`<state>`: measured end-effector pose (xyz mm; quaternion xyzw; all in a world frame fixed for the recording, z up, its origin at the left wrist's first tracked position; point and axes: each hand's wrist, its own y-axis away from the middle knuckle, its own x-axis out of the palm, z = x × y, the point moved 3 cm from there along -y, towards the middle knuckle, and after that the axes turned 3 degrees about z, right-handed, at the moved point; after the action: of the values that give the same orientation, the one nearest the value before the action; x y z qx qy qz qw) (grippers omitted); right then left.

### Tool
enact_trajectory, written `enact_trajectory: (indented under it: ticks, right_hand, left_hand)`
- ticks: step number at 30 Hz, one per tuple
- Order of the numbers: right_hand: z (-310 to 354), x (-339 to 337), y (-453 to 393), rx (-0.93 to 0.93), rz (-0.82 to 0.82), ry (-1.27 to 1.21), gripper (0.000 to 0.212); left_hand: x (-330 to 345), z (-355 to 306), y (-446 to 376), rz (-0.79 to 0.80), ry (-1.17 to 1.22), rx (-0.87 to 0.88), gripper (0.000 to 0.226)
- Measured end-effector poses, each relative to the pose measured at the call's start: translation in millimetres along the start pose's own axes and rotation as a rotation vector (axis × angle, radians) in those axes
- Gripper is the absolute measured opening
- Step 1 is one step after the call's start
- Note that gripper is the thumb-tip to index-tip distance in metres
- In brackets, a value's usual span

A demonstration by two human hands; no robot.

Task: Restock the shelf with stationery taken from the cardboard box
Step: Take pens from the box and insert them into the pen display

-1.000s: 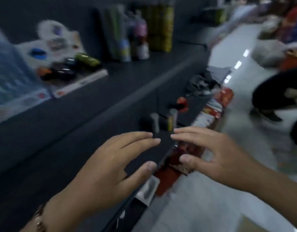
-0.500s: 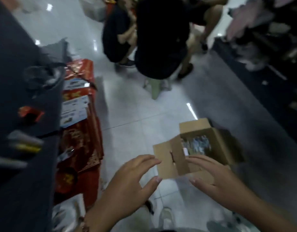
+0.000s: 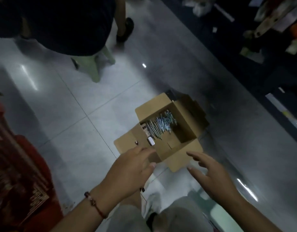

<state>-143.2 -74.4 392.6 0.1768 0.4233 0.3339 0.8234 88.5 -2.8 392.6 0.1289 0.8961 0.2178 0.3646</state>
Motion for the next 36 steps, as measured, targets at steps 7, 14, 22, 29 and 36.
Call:
enact_trajectory:
  ticks: [7,14,22,29,36]
  right_hand:
    - [-87.6,21.4,-148.9,0.136,0.015,-0.064,0.04]
    - [-250.9,108.7,-321.6,0.175,0.064,-0.122,0.039]
    - [-406.0,190.7,-490.5,0.191,0.14,-0.055,0.032]
    - [-429.8,246.6,-579.2,0.264,0.162,0.039,0.03]
    - [-431.2,263.6,-607.0,0.336,0.181,0.288,0.021]
  left_hand:
    - [38.8,41.8,-160.2,0.088,-0.06,-0.004,0.043]
    - [196.8,146.9,-342.3,0.214,-0.009,-0.164,0.04]
    - [368.4,261.8,-519.1,0.111,0.004,-0.426,0.046]
    - [410.2,319.0,-583.6,-0.174,0.066,-0.673,0.07]
    - [419.3,322.8,-590.3,-0.165,0.061,-0.628,0.032]
